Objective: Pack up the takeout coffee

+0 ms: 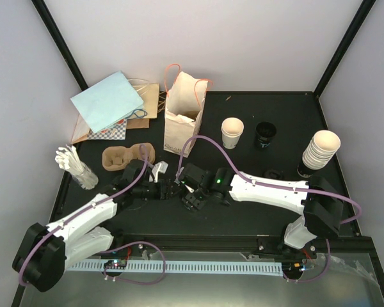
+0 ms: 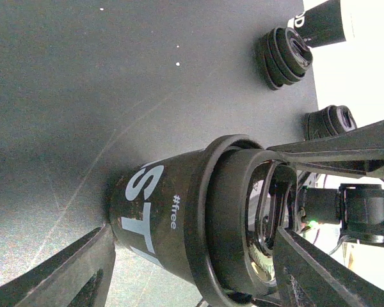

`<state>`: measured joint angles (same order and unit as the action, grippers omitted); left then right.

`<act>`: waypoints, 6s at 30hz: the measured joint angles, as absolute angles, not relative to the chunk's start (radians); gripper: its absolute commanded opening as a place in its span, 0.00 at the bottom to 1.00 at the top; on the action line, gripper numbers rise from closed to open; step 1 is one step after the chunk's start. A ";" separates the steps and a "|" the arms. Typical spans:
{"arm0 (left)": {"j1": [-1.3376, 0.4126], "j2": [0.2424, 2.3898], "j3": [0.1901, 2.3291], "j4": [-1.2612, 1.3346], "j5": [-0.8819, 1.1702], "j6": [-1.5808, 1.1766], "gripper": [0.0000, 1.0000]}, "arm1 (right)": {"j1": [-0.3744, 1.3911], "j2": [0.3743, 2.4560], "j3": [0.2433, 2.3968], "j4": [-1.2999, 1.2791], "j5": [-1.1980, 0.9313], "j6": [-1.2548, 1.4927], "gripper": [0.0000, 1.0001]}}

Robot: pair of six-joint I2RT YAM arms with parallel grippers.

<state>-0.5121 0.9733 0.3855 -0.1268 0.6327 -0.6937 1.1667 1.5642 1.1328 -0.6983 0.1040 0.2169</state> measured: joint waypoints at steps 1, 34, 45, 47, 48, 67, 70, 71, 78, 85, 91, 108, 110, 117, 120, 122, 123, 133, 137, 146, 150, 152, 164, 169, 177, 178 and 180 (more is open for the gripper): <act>-0.512 0.973 0.385 -0.127 0.634 -0.693 0.73 | 1.167 1.564 1.133 -0.698 0.104 0.217 0.72; -0.513 0.857 0.451 -0.280 0.635 -0.576 0.85 | 1.169 1.551 1.119 -0.684 0.123 0.267 0.76; -0.531 0.968 0.450 -0.262 0.687 -0.574 0.84 | 1.169 1.550 1.119 -0.685 0.125 0.270 0.76; -0.533 0.978 0.450 -0.253 0.698 -0.574 0.84 | 1.169 1.550 1.119 -0.684 0.125 0.270 0.76; -0.533 0.983 0.450 -0.250 0.701 -0.574 0.83 | 1.169 1.549 1.119 -0.685 0.125 0.270 0.76; -0.533 1.085 0.457 -0.233 0.682 -0.558 0.72 | 1.169 1.542 1.119 -0.705 0.137 0.271 0.83; -0.533 1.096 0.462 -0.230 0.688 -0.556 0.72 | 1.169 1.540 1.119 -0.711 0.141 0.273 0.86; -0.533 1.098 0.464 -0.230 0.687 -0.554 0.72 | 1.168 1.538 1.119 -0.714 0.144 0.273 0.88; -0.534 1.102 0.469 -0.233 0.685 -0.549 0.72 | 1.168 1.521 1.119 -0.751 0.160 0.273 0.97; -0.535 1.108 0.473 -0.232 0.686 -0.548 0.71 | 1.168 1.510 1.119 -0.764 0.170 0.272 1.00; -0.535 1.108 0.473 -0.233 0.685 -0.548 0.71 | 1.168 1.499 1.119 -0.767 0.175 0.273 1.00; -0.535 1.107 0.475 -0.239 0.685 -0.542 0.71 | 1.168 1.433 1.120 -0.775 0.184 0.280 1.00; -0.535 1.106 0.476 -0.242 0.682 -0.542 0.71 | 1.168 1.422 1.120 -0.777 0.186 0.280 1.00; -0.535 1.100 0.493 -0.281 0.665 -0.533 0.75 | 1.145 1.358 1.120 -0.787 0.174 0.280 1.00; -0.535 1.087 0.506 -0.315 0.648 -0.530 0.78 | 1.105 1.319 1.120 -0.786 0.147 0.287 1.00; -0.538 1.078 0.521 -0.340 0.636 -0.527 0.80 | 1.075 1.297 1.119 -0.784 0.131 0.293 1.00; -0.538 1.073 0.530 -0.353 0.630 -0.525 0.81 | 1.066 1.286 1.116 -0.778 0.121 0.297 1.00; -0.627 1.016 0.709 -0.518 0.520 -0.451 0.92 | 0.904 1.224 0.996 -0.709 -0.030 0.358 0.98; -0.779 1.015 0.799 -0.588 0.376 -0.418 0.99 | 0.839 1.200 0.946 -0.684 -0.084 0.390 0.96; -0.996 1.192 0.989 -0.767 0.037 -0.463 0.99 | 0.638 1.064 0.839 -0.656 -0.152 0.453 0.95; -1.068 1.247 1.017 -0.828 -0.073 -0.577 0.99 | 0.632 1.055 0.823 -0.649 -0.162 0.464 0.95; -1.086 1.253 1.017 -0.846 -0.109 -0.648 0.99 | 0.631 1.050 0.806 -0.640 -0.163 0.474 0.95; -1.162 1.366 1.087 -0.870 -0.165 -0.921 0.99 | 0.626 1.014 0.759 -0.604 -0.188 0.489 0.95; -1.193 1.386 1.129 -0.924 -0.224 -1.058 0.99 | 0.616 1.012 0.758 -0.597 -0.204 0.477 0.95; -1.194 1.397 1.142 -0.967 -0.242 -1.156 0.99 | 0.606 0.999 0.758 -0.587 -0.228 0.456 0.95; -1.194 1.408 1.153 -0.974 -0.240 -1.162 0.99 | 0.605 0.999 0.758 -0.585 -0.231 0.453 0.95; -1.195 1.442 1.183 -0.982 -0.239 -1.168 0.99 | 0.604 0.999 0.758 -0.582 -0.236 0.450 0.95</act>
